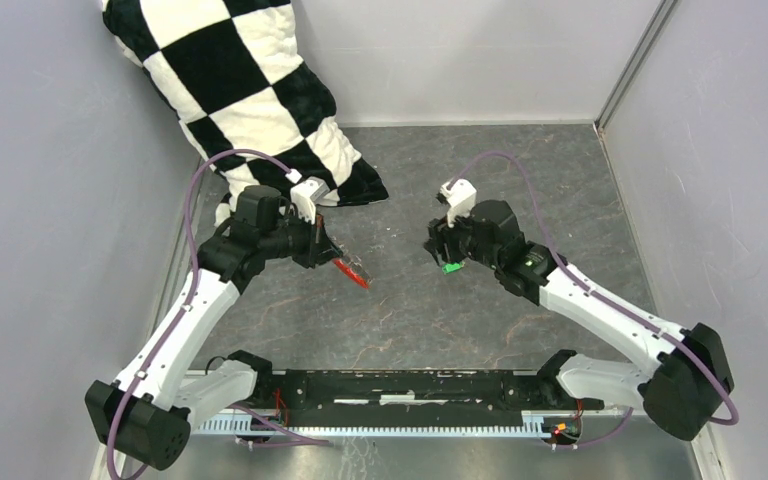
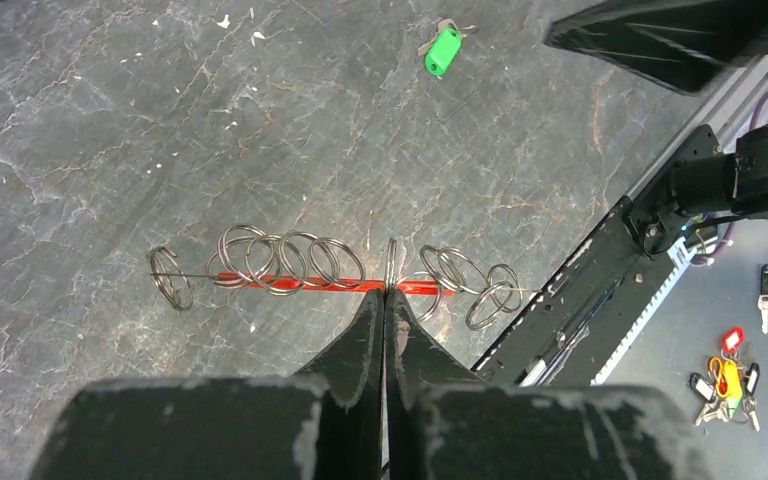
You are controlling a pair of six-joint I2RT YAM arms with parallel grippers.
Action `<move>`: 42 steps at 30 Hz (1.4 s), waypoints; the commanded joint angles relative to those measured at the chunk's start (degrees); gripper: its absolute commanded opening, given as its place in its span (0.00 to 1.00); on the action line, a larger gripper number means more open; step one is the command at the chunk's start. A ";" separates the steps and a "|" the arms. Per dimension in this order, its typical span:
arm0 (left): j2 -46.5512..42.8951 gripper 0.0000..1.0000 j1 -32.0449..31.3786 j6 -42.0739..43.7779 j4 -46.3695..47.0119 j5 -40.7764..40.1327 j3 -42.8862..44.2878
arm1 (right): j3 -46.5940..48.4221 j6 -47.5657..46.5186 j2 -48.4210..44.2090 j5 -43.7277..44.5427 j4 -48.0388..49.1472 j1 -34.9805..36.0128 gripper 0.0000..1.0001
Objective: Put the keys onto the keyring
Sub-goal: Pick up the key from the center of the board.
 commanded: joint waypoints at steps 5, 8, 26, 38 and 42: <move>-2.72 0.02 -0.16 0.66 1.65 -0.49 -0.90 | -19.92 3.50 -0.47 9.62 11.26 -7.65 0.53; -3.16 0.02 -0.16 1.14 1.30 1.25 -1.35 | -23.85 1.82 1.69 8.59 16.81 -9.18 0.51; -3.94 0.02 -0.18 1.03 1.36 2.59 -1.83 | -25.05 -4.19 12.60 -4.02 29.60 -16.03 0.45; -4.59 0.02 -0.18 0.97 1.27 2.90 -1.48 | -24.44 -4.48 13.85 -2.69 29.29 -16.41 0.33; -4.79 0.02 -0.18 0.60 1.18 3.44 -1.38 | -24.16 -4.62 14.16 -2.21 29.74 -16.57 0.27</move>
